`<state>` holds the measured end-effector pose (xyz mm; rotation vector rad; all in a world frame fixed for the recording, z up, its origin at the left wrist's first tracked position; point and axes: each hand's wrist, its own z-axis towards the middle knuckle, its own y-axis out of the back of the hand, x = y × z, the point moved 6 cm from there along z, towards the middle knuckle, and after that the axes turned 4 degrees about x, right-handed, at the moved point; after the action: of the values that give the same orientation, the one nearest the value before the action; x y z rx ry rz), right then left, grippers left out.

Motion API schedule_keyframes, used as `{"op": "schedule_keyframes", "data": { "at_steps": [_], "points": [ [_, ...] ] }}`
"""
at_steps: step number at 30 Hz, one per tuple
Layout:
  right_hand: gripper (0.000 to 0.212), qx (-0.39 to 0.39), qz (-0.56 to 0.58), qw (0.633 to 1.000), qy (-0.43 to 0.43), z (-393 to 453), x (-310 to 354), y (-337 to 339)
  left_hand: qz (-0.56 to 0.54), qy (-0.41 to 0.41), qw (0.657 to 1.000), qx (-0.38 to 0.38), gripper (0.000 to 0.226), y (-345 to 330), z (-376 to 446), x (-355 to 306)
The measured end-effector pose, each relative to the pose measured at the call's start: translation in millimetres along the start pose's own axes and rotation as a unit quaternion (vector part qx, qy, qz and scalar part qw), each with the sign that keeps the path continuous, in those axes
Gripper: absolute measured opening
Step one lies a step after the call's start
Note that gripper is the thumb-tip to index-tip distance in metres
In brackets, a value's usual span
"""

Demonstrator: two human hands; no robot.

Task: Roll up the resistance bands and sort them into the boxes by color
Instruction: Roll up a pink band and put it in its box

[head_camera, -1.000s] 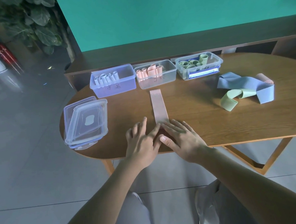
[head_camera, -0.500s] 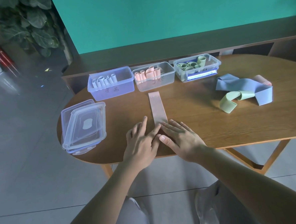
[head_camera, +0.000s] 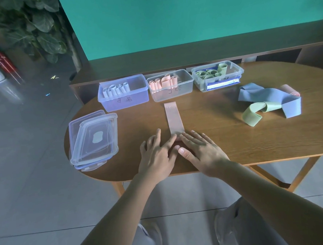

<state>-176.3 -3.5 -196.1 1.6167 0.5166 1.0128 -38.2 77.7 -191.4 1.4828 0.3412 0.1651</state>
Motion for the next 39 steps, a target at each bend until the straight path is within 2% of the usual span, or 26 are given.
{"op": "schedule_keyframes", "data": {
  "at_steps": [3,15,17,21,29,34,39],
  "points": [
    [0.091,-0.001,-0.006,1.000,-0.002,5.7,-2.0,2.9,-0.010,-0.007,1.000,-0.028,0.061,3.1,-3.0,0.8],
    [0.087,0.020,-0.041,0.998,0.047,6.6,-13.7,5.6,-0.007,0.022,1.000,0.011,0.048,-0.2,15.9,5.2],
    [0.088,0.023,-0.061,0.997,0.044,9.2,-14.6,5.7,-0.008,0.013,1.000,-0.002,0.048,0.7,16.5,5.1],
    [0.087,0.019,-0.061,0.997,0.041,13.4,-14.4,6.7,-0.008,-0.032,0.997,-0.077,0.053,7.7,11.3,2.1],
    [0.091,-0.003,-0.048,0.998,0.044,20.3,-15.9,10.4,0.001,0.016,1.000,-0.017,0.068,3.4,20.8,3.1],
    [0.088,-0.001,-0.042,0.998,0.046,20.6,-14.5,13.2,0.003,0.017,1.000,0.000,0.058,0.8,29.1,3.3],
    [0.084,-0.004,-0.034,0.999,0.041,26.9,-15.8,14.9,-0.013,-0.003,0.999,-0.039,0.051,6.5,26.0,3.4]
  ]
}}
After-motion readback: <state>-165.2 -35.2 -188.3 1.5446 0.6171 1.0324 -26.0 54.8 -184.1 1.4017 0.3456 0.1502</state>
